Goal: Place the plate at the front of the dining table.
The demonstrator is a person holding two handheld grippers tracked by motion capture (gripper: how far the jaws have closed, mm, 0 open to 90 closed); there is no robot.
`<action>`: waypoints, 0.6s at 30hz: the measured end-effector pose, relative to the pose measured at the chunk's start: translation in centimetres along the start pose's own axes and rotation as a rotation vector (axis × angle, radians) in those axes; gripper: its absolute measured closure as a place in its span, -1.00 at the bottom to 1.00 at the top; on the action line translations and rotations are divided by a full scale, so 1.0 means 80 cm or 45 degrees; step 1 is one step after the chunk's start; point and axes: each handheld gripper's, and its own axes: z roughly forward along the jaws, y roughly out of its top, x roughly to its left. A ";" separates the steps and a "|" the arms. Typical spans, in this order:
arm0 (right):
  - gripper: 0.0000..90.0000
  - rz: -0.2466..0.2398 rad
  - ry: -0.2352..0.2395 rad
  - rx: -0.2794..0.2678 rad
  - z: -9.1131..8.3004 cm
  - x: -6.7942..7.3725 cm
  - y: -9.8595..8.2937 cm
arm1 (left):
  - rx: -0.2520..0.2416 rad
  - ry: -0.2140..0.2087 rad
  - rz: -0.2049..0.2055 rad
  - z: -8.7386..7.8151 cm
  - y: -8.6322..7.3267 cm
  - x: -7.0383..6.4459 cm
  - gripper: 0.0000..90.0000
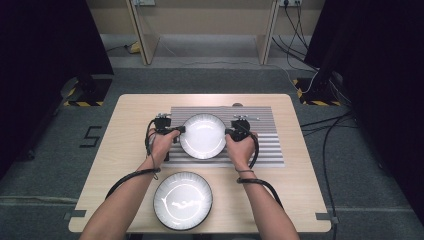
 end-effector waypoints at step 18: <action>0.70 -0.026 0.028 -0.001 -0.001 0.000 0.001 | -0.056 0.043 0.039 -0.009 0.011 0.004 0.39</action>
